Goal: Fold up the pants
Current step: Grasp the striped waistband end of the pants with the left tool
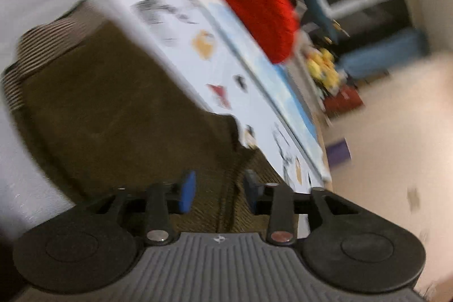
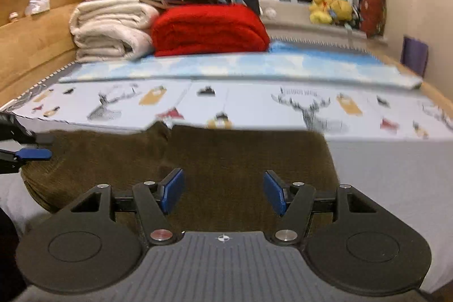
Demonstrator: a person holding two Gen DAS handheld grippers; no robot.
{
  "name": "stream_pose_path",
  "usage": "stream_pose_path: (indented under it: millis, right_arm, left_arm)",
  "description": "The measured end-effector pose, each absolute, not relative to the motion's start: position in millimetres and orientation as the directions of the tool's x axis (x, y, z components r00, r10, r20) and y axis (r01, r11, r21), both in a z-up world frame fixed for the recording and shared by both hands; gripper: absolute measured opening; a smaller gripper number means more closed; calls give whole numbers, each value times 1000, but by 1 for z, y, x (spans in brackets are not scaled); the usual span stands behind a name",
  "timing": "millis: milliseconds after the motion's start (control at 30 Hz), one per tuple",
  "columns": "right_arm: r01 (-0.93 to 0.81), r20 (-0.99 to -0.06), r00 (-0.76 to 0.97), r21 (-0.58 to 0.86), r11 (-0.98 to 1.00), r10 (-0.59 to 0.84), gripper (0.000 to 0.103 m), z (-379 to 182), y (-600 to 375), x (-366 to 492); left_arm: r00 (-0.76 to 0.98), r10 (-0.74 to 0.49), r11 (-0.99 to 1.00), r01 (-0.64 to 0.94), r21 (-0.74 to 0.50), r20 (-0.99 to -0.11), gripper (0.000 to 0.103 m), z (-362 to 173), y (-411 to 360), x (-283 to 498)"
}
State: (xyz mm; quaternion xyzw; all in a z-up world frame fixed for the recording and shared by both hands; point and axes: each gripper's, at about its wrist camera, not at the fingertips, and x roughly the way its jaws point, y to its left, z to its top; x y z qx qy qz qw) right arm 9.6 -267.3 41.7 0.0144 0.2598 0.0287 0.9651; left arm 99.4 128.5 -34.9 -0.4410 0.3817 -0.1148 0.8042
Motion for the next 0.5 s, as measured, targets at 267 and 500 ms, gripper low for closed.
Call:
stream_pose_path:
  millis: [267,500]
  right_arm:
    - [-128,-615,778,42,991,127,64,-5,-262,39]
    - [-203,-653,735,50,978,186,64,-20,-247,58]
  left_arm:
    - [694,-385,448,-436,-781,-608,75,-57,204,91]
    - [694,-299,458,-498,-736,-655,75,-64,240,74]
